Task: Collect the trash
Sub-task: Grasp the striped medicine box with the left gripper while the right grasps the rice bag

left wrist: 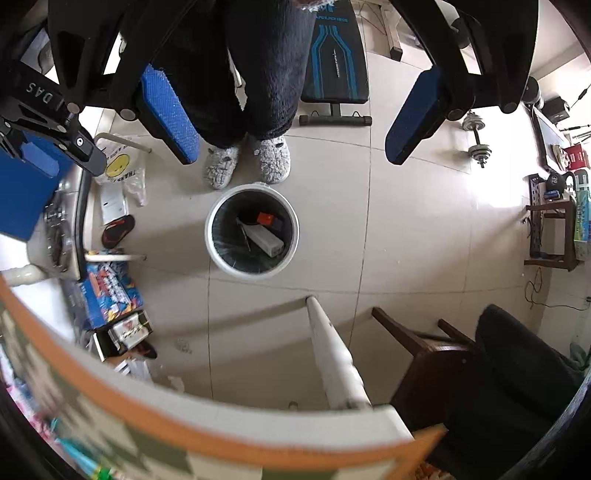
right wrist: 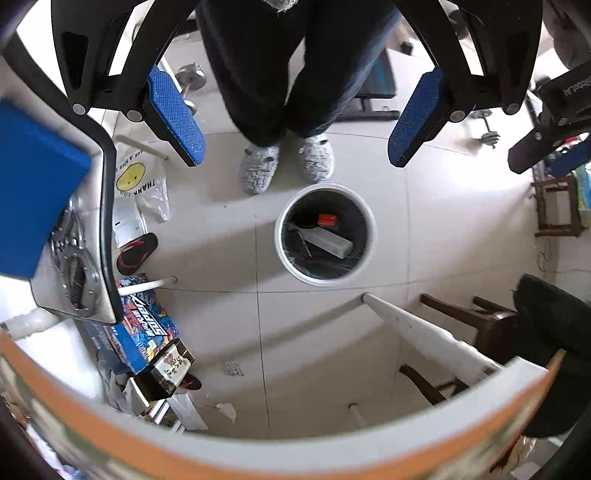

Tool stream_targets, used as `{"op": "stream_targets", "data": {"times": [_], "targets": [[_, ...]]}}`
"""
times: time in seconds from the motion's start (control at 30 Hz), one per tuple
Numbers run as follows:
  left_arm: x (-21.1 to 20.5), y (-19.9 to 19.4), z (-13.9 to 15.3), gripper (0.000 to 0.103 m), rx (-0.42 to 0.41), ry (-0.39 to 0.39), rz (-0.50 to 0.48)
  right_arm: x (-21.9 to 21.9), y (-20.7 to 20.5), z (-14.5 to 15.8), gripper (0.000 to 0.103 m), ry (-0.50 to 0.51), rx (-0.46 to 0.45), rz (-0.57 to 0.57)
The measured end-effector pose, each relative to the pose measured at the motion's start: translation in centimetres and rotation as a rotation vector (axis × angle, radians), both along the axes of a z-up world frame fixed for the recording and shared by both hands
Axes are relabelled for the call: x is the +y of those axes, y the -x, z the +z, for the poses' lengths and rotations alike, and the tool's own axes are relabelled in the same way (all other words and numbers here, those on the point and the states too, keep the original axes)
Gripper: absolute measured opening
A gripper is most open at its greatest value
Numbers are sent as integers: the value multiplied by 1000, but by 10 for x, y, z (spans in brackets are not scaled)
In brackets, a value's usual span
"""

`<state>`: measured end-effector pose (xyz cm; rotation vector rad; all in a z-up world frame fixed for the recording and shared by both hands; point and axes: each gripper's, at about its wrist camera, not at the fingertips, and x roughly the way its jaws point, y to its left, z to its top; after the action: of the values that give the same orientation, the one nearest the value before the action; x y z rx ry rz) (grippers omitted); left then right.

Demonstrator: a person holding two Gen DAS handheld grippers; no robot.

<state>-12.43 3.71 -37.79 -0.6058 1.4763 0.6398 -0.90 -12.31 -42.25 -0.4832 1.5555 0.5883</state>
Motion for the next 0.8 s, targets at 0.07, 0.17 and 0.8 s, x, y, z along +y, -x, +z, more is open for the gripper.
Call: {"op": "stream_targets", "data": {"times": [0.07,0.17,0.8], "targets": [[3,-4,23,103,-13,-25,1,0,1,32,101,-34,5,-21],[11,-19,60,103,-67,-98,-7,3,-6,70,101,-90,7,-60],[107,-362,120,103,-67,-524,-360,93,-375,166,101,-60,-210,52]]}}
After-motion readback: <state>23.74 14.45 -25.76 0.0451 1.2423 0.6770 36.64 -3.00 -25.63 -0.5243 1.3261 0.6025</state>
